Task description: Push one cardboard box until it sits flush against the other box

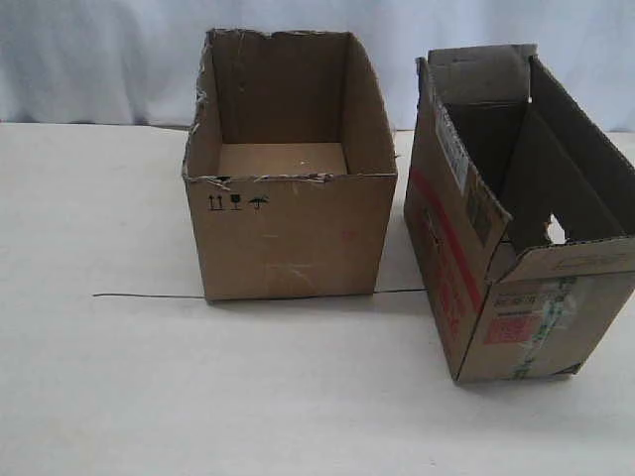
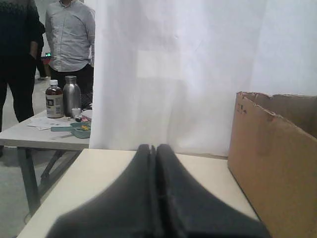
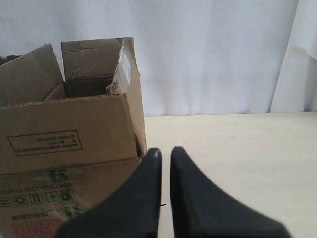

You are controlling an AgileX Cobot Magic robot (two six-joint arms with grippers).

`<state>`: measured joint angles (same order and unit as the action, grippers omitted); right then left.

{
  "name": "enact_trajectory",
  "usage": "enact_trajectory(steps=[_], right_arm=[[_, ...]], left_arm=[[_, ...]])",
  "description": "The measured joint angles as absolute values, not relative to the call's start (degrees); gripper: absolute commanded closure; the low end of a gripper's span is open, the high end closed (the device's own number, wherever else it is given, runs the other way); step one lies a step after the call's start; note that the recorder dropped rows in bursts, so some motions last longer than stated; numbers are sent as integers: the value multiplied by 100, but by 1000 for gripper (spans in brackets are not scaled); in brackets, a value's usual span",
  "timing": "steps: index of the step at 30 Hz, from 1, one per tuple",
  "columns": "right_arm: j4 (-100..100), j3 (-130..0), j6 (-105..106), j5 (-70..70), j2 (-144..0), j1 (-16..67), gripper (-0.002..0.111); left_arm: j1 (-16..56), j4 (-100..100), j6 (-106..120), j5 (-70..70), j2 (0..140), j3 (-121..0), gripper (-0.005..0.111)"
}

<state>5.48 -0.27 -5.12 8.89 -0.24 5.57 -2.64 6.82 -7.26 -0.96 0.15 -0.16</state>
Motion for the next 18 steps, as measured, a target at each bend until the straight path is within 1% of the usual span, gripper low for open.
enact_trajectory(steps=[3,5,9,11,13,15,18], right_arm=[[796,-27,-409,889,-24,557,103],[603,-22,-383,694,-24,557,103],[-2008,-22,-383,-721,-14,557,103],[-3043,-22,-383,-1101,-14,557,103],[-3589,-22,-410,-1507,-14,557,103],[-3730,-22,-619,-1737,-14,557,103],[-3809,-22,-1268,-1719,-14,557,103]], left_arm=[[-264,682,-726,-96,15,-16,107],[-264,682,-726,-96,15,-16,107],[-264,682,-726,-96,15,-16,107],[-264,682,-726,-96,15,-16,107],[-264,682,-726,-96,15,-16,107],[-264,682,-726,-96,15,-16,107],[-264,682,-726,-96,15,-16,107]])
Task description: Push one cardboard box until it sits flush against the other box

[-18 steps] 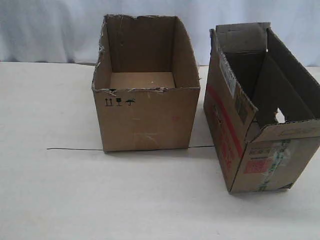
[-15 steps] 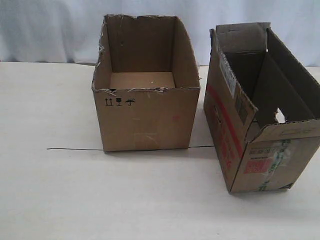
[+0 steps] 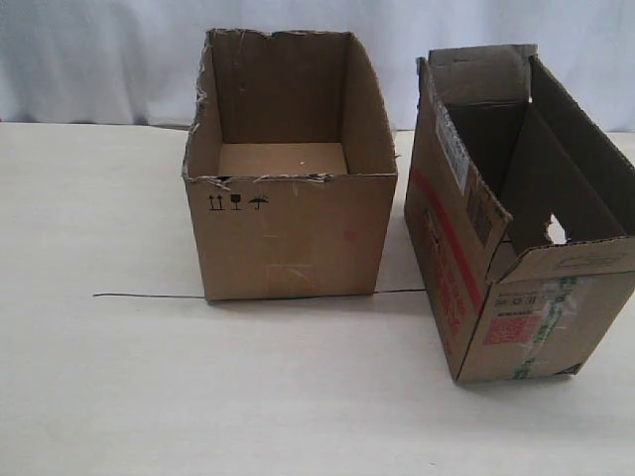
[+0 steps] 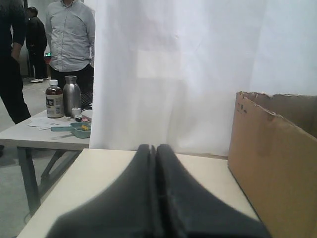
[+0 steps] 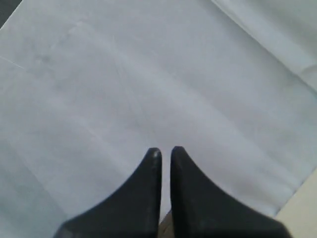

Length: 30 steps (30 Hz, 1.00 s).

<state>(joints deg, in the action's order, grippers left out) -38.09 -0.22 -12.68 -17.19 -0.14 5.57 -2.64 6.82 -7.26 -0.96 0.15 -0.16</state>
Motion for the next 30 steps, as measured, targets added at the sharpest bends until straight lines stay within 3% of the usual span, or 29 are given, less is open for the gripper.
enact_trajectory(steps=[6,14,23,26,30], right_arm=[[-2410,-784,-1675,401,-128,557,103],[-229,-2618,-1669,2608,-1567,557,103],[30,-4618,-393,5475,-3161,930,103],[-61,-4906,-121,6452,-3659,1050,103],[-430,-4673,268,6748,-4002,1066,103]], left_arm=[[-264,682,-726,-96,15,-16,107],[-264,682,-726,-96,15,-16,107],[-264,682,-726,-96,15,-16,107],[-264,682,-726,-96,15,-16,107],[-264,682,-726,-96,15,-16,107]])
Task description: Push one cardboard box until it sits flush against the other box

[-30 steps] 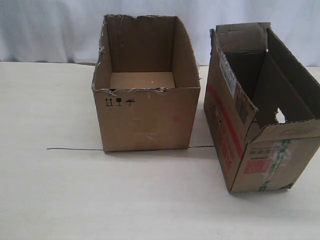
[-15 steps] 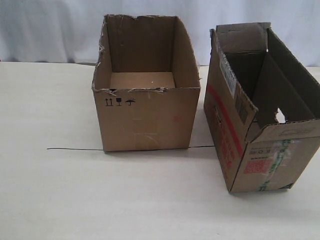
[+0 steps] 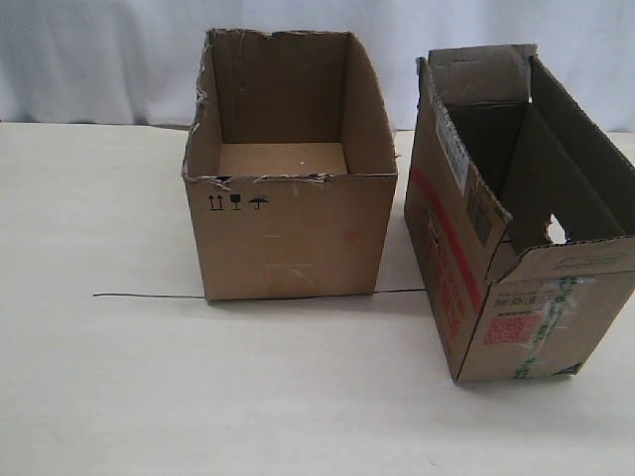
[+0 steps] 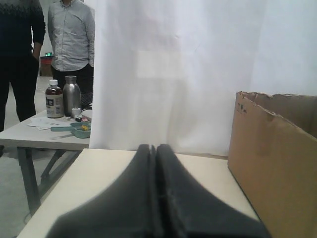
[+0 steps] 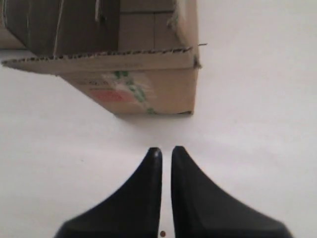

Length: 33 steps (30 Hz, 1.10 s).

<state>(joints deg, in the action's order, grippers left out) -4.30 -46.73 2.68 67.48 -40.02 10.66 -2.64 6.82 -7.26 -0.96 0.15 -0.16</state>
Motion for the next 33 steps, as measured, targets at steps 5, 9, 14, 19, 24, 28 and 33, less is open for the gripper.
enact_trajectory(steps=[5,9,14,19,24,28,33], right_arm=[[-1088,-3720,495,5999,-4044,1066,103],[-1635,-2876,696,5201,-4055,1066,103],[-2045,-2454,950,4302,-4092,1066,103],[-2172,-2190,1069,3681,-4254,1066,103],[-2537,-2096,1525,3194,-4598,1066,103],[-3144,-2096,2262,2893,-5027,1066,103],[-3916,-2096,3084,2462,-5646,1066,103]], left_arm=[[-264,682,-726,-96,15,-16,107],[-264,682,-726,-96,15,-16,107],[-264,682,-726,-96,15,-16,107],[-264,682,-726,-96,15,-16,107],[-264,682,-726,-96,15,-16,107],[-264,682,-726,-96,15,-16,107],[-264,682,-726,-96,15,-16,107]])
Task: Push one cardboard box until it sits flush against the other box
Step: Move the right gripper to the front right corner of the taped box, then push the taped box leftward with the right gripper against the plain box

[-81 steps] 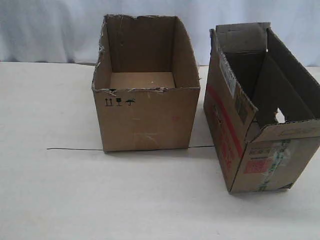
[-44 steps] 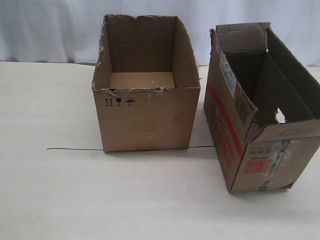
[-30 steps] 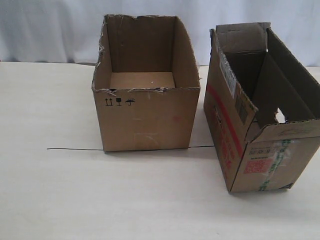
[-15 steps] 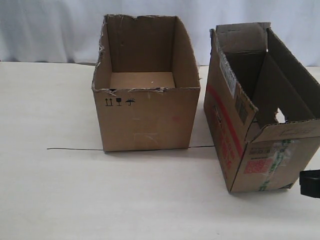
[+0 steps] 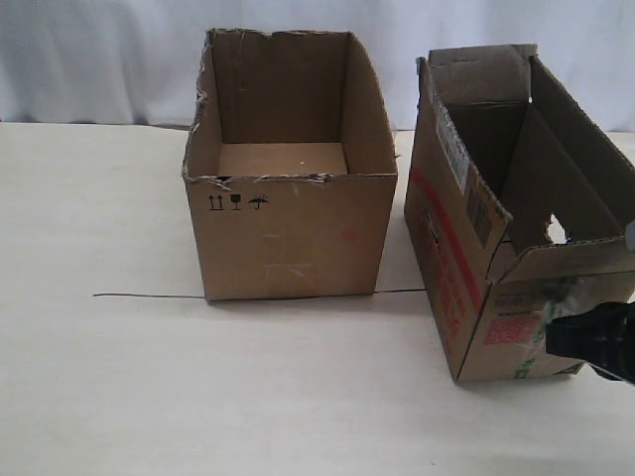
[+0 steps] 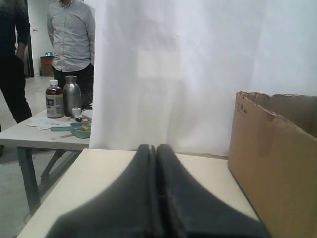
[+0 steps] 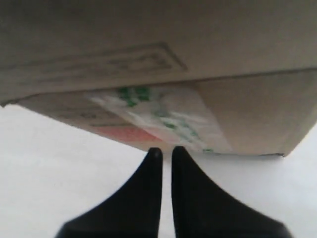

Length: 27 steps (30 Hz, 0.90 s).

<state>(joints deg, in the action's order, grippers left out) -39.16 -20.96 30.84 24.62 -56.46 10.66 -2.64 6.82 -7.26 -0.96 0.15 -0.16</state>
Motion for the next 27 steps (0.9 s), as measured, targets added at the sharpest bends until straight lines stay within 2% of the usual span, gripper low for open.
enact_trajectory(steps=[13,21,27], right_arm=[[-6015,-2096,5147,1619,-6583,1066,103],[-8236,-2324,7271,1695,-7240,1066,103],[-8951,-2677,7989,1817,-7728,1066,103]], left_arm=[[-264,682,-726,-96,15,-16,107],[-264,682,-726,-96,15,-16,107],[-264,682,-726,-96,15,-16,107]])
